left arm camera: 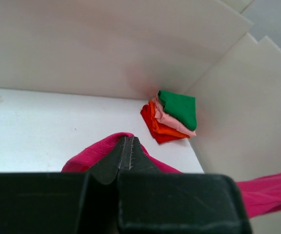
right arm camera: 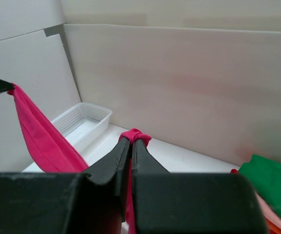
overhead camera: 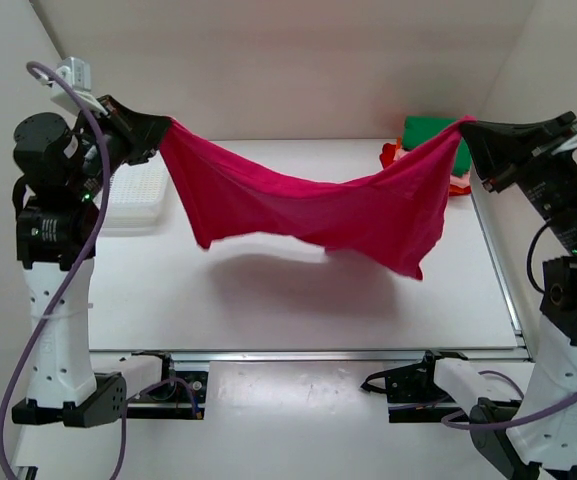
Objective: Fold and stack the t-shirts
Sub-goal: Flatten out the tshirt
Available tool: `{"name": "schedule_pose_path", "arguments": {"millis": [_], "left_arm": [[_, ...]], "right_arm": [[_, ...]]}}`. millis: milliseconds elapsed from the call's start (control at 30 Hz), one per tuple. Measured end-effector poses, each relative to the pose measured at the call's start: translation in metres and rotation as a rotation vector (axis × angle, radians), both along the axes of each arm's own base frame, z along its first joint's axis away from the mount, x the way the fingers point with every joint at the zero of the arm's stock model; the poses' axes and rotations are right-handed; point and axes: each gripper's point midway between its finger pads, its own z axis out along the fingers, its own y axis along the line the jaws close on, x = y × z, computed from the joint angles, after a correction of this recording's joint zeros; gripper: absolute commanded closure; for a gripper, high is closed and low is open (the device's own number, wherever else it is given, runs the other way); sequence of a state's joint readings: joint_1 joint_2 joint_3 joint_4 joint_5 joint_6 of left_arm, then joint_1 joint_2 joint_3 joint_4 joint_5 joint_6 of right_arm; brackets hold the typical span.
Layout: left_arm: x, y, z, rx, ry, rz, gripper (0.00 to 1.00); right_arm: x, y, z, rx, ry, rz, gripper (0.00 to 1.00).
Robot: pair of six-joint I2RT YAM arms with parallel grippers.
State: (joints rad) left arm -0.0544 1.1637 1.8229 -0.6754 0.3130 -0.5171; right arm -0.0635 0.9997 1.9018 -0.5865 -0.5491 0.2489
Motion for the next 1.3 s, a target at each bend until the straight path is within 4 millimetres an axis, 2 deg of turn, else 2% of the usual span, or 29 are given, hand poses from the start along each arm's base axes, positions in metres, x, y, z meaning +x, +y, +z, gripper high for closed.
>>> {"name": "schedule_pose_path", "arguments": {"millis": [100, 133, 167, 200, 300, 367, 400, 433, 500, 533, 600, 667, 733, 800, 900, 967, 1000, 1100, 1133, 1167, 1267, 1300], "left_arm": [[0.023, -0.001, -0.024, 0.004, 0.068, -0.001, 1.00], [0.033, -0.002, -0.038, 0.006, 0.103, -0.001, 1.00], [0.044, -0.002, -0.056, 0.008, 0.148, 0.002, 1.00], [0.060, -0.001, -0.081, 0.012, 0.209, 0.005, 1.00], [0.100, -0.001, -0.150, 0.029, 0.384, 0.014, 1.00], [0.127, 0.002, -0.191, 0.044, 0.481, 0.021, 1.00], [0.139, 0.004, -0.212, 0.051, 0.540, 0.027, 1.00], [0.151, 0.005, -0.224, 0.059, 0.581, 0.031, 1.00], [0.183, 0.010, -0.223, 0.065, 0.581, 0.041, 1.00], [0.200, 0.014, -0.215, 0.065, 0.564, 0.049, 1.00], [0.231, 0.025, -0.179, 0.055, 0.465, 0.067, 1.00], [0.244, 0.041, -0.138, 0.031, 0.351, 0.091, 1.00], [0.238, 0.058, -0.105, 0.012, 0.269, 0.114, 1.00], [0.223, 0.072, -0.075, 0.001, 0.204, 0.138, 1.00], [0.190, 0.076, -0.045, 0.011, 0.139, 0.154, 1.00], [0.162, 0.062, -0.041, 0.025, 0.111, 0.134, 1.00], [0.147, 0.056, -0.049, 0.031, 0.120, 0.126, 1.00], [0.097, 0.037, -0.095, 0.035, 0.172, 0.089, 1.00], [0.079, 0.032, -0.124, 0.036, 0.209, 0.079, 1.00], [0.061, 0.029, -0.157, 0.036, 0.278, 0.074, 1.00], [0.026, 0.012, -0.240, 0.038, 0.413, 0.049, 1.00], [0.008, 0.005, -0.280, 0.044, 0.494, 0.037, 1.00]], "right_arm": [[0.026, 0.004, -0.012, 0.006, 0.057, 0.043, 1.00], [0.037, 0.005, -0.019, 0.008, 0.081, 0.053, 1.00], [0.056, 0.008, -0.031, 0.010, 0.127, 0.067, 1.00], [0.072, 0.010, -0.043, 0.011, 0.169, 0.076, 1.00], [0.133, 0.022, -0.088, -0.006, 0.308, 0.084, 1.00], [0.185, 0.031, -0.138, -0.024, 0.445, 0.081, 1.00], [0.200, 0.033, -0.156, -0.031, 0.491, 0.077, 1.00], [0.216, 0.033, -0.176, -0.041, 0.558, 0.067, 1.00], [0.250, 0.031, -0.192, -0.060, 0.610, 0.045, 1.00], [0.267, 0.030, -0.190, -0.065, 0.604, 0.033, 1.00], [0.288, 0.025, -0.180, -0.061, 0.560, 0.016, 1.00], [0.290, 0.016, -0.170, -0.046, 0.536, 0.004, 1.00], [0.288, 0.000, -0.147, -0.022, 0.481, -0.018, 1.00], [0.281, -0.018, -0.128, -0.006, 0.436, -0.044, 1.00], [0.260, -0.031, -0.109, -0.001, 0.392, -0.062, 1.00], [0.243, -0.031, -0.106, -0.022, 0.373, -0.069, 1.00], [0.235, -0.029, -0.109, -0.034, 0.376, -0.069, 1.00], [0.213, -0.022, -0.139, -0.079, 0.422, -0.070, 1.00], [0.204, -0.019, -0.160, -0.088, 0.454, -0.072, 1.00], [0.195, -0.017, -0.184, -0.096, 0.514, -0.070, 1.00], [0.160, -0.009, -0.278, -0.116, 0.709, -0.078, 1.00], [0.145, -0.006, -0.313, -0.131, 0.791, -0.091, 1.00]]}}
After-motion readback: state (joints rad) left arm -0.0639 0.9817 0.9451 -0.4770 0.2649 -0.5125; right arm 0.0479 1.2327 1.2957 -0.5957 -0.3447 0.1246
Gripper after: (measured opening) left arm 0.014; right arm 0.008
